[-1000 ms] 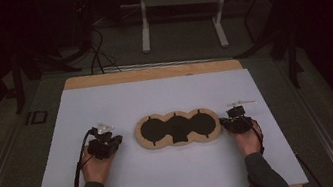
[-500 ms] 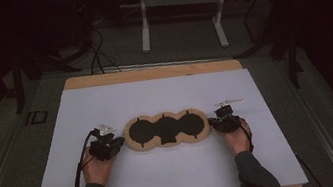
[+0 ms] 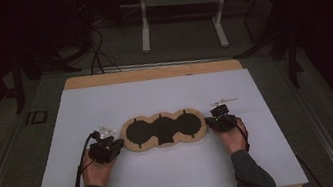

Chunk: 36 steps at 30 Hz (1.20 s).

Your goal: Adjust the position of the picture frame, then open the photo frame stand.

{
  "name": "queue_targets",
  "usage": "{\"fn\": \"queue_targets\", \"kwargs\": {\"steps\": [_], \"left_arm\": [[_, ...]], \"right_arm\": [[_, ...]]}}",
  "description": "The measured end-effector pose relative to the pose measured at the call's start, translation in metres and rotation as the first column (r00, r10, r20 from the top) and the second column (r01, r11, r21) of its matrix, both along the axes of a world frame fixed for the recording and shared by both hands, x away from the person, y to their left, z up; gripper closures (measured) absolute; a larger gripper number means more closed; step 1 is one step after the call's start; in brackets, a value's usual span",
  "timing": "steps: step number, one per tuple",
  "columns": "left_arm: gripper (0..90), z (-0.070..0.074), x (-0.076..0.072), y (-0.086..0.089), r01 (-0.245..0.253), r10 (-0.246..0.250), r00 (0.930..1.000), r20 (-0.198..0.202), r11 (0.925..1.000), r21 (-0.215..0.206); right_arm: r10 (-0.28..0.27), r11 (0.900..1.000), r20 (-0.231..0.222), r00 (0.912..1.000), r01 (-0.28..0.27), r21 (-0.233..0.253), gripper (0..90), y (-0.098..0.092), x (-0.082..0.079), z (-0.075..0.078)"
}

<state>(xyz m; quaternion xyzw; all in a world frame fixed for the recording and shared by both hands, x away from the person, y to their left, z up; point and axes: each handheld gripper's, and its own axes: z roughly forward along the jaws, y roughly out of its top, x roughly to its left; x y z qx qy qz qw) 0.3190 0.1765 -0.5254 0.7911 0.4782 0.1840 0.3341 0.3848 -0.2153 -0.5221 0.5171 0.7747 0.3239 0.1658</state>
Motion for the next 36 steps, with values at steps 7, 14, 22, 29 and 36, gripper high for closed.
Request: {"fn": "queue_targets", "kwargs": {"steps": [7, 14, 22, 29, 36], "left_arm": [[78.1, 0.004, -0.002, 0.005, -0.018, 0.018, 0.9998, 0.011, 0.9998, -0.011], [73.3, 0.008, -0.004, 0.008, -0.026, 0.026, 0.9991, 0.034, 0.9995, -0.016], [67.9, 0.014, -0.009, 0.007, -0.025, 0.027, 0.997, 0.073, 0.9994, -0.023], [62.7, 0.023, -0.016, 0.004, 0.009, -0.004, 0.9932, 0.116, 0.999, -0.045], [59.2, 0.029, -0.021, -0.004, 0.04, -0.029, 0.9874, 0.156, 0.997, -0.066]], "right_arm": [[0.049, 0.997, 0.016, 0.9987, -0.048, -0.052, 87.4, -0.005, -0.013, 0.002], [0.118, 0.989, 0.029, 0.9926, -0.115, -0.088, 79.6, -0.023, -0.042, 0.009], [0.138, 0.985, 0.05, 0.9892, -0.132, -0.108, 74.8, -0.026, -0.055, 0.008], [0.165, 0.981, 0.066, 0.984, -0.157, -0.112, 70.4, -0.021, -0.061, 0.006], [0.191, 0.98, 0.074, 0.9788, -0.186, -0.067, 61.9, -0.024, -0.061, 0.005]]}}
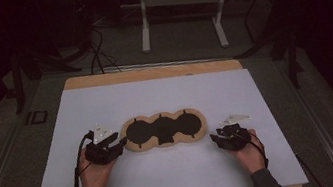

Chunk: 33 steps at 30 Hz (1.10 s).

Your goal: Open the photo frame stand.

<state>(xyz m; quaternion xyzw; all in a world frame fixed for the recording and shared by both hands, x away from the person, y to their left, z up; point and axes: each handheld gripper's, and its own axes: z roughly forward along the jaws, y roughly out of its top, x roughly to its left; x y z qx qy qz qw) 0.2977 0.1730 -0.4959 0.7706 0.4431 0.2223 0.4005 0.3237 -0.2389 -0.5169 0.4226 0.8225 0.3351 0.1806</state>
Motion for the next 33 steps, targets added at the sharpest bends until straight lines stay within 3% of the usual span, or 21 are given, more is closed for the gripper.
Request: {"fn": "queue_targets", "kwargs": {"steps": [12, 13, 14, 16, 24, 27, 28, 33], "left_arm": [[56.7, 0.002, -0.006, -0.022, 0.068, -0.068, 0.9977, -0.001, 0.9977, 0.007], [56.7, 0.001, -0.007, -0.029, 0.092, -0.092, 0.9958, -0.005, 0.9958, 0.001], [56.6, 0.001, -0.007, -0.031, 0.098, -0.098, 0.9951, -0.009, 0.9952, -0.006], [56.3, -0.001, -0.007, -0.038, 0.118, -0.118, 0.9928, -0.02, 0.9929, -0.015], [59.3, -0.005, -0.008, -0.053, 0.175, -0.174, 0.9841, -0.037, 0.9845, 0.017], [64.6, -0.011, -0.009, -0.07, 0.234, -0.231, 0.9714, -0.056, 0.9691, 0.076], [66.9, -0.011, -0.009, -0.07, 0.234, -0.231, 0.9714, -0.056, 0.9691, 0.076], [79.8, -0.018, -0.009, -0.091, 0.273, -0.264, 0.9611, -0.081, 0.9514, 0.142]], "right_arm": [[0.003, 1.0, -0.003, 1.0, -0.003, -0.001, 56.9, 0.002, 0.0, -0.003], [0.003, 1.0, -0.003, 1.0, -0.003, -0.001, 56.0, 0.002, 0.0, -0.003], [0.032, 0.998, -0.008, 0.9994, -0.032, 0.05, 52.7, 0.002, 0.0, -0.001], [0.043, 0.996, 0.002, 0.9991, -0.043, 0.082, 50.1, 0.003, 0.0, 0.001], [0.03, 0.994, 0.008, 0.9995, -0.031, 0.104, 45.1, 0.001, 0.0, 0.003], [0.026, 0.995, 0.011, 0.9996, -0.027, 0.096, 44.2, 0.002, 0.0, 0.003], [0.026, 0.995, 0.011, 0.9996, -0.027, 0.096, 44.2, 0.002, 0.0, 0.003], [0.02, 0.996, -0.001, 0.9998, -0.019, 0.09, 45.5, 0.001, 0.001, 0.001]]}}
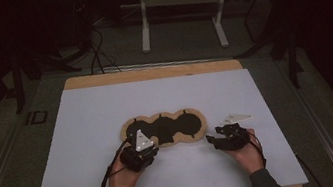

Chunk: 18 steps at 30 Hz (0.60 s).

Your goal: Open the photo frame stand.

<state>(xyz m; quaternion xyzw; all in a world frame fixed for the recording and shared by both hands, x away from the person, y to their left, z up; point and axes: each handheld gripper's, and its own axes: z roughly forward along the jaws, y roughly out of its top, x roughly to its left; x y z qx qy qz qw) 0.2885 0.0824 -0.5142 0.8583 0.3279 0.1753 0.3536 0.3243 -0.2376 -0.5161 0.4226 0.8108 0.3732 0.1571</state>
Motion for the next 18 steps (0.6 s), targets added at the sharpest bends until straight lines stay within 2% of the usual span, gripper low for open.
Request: {"fn": "queue_targets", "kwargs": {"steps": [1, 4, 6, 10, 13, 18], "left_arm": [[86.5, -0.003, 0.001, -0.005, 0.011, -0.011, 0.9999, -0.005, 0.9999, 0.013], [89.4, -0.008, 0.003, -0.011, 0.014, -0.014, 0.9999, -0.005, 0.9994, 0.032], [89.5, -0.013, 0.006, -0.014, 0.013, -0.012, 0.9997, -0.023, 0.999, 0.042], [89.4, -0.018, 0.01, -0.019, -0.006, 0.007, 0.9997, -0.021, 0.999, 0.045], [89.2, -0.018, 0.012, -0.02, -0.027, 0.028, 0.9995, -0.012, 0.9993, 0.027], [88.9, -0.018, 0.014, -0.019, -0.035, 0.035, 0.9994, -0.006, 0.999, 0.029]], "right_arm": [[-0.002, 1.0, -0.001, 1.0, 0.002, 0.001, 45.5, 0.0, 0.0, 0.0], [-0.003, 1.0, -0.001, 1.0, 0.003, 0.004, 45.5, -0.001, 0.0, 0.0], [-0.001, 1.0, -0.004, 1.0, 0.001, 0.008, 45.9, -0.002, 0.0, 0.0], [-0.003, 1.0, 0.001, 1.0, 0.003, 0.017, 46.0, -0.004, 0.0, 0.0], [-0.013, 1.0, -0.002, 0.9999, 0.013, 0.022, 46.0, -0.005, 0.001, 0.0], [-0.012, 1.0, -0.003, 0.9999, 0.012, 0.024, 46.0, -0.005, 0.001, -0.001]]}}
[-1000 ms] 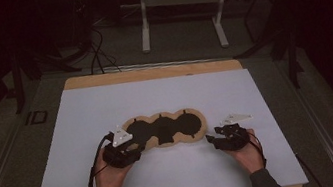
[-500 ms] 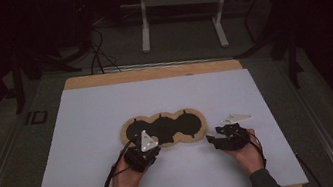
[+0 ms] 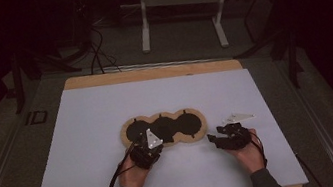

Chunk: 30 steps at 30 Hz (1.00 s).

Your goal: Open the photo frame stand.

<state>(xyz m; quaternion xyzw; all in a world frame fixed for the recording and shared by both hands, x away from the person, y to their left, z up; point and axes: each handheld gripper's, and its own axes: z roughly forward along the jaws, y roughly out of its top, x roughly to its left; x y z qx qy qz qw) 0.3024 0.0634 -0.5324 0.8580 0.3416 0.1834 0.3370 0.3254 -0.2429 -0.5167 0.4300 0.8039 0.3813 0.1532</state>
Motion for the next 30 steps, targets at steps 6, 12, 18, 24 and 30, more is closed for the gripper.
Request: {"fn": "queue_targets", "kwargs": {"steps": [6, 12, 18, 24, 30], "left_arm": [[89.0, 0.002, 0.0, 0.0, 0.0, 0.0, 1.0, 0.007, 1.0, -0.002], [88.9, 0.009, 0.001, 0.002, -0.008, 0.009, 0.9998, 0.015, 0.9993, -0.036], [88.5, 0.021, 0.004, 0.005, -0.023, 0.026, 0.999, 0.038, 0.9972, -0.071], [88.7, 0.03, 0.009, 0.006, -0.032, 0.035, 0.9987, 0.037, 0.9957, -0.087], [87.3, 0.03, 0.009, 0.007, -0.026, 0.029, 0.999, 0.034, 0.9966, -0.078]], "right_arm": [[0.001, 1.0, -0.003, 1.0, -0.001, -0.001, 46.0, 0.0, 0.0, -0.001], [0.0, 1.0, -0.004, 1.0, 0.0, -0.001, 45.9, 0.0, 0.001, -0.001], [0.001, 1.0, -0.006, 1.0, -0.001, 0.0, 45.9, 0.0, 0.001, -0.002], [0.0, 1.0, -0.011, 0.9999, 0.0, 0.003, 45.9, -0.001, 0.001, -0.002], [-0.002, 1.0, -0.013, 0.9999, 0.002, 0.003, 46.3, -0.001, 0.001, -0.002]]}}
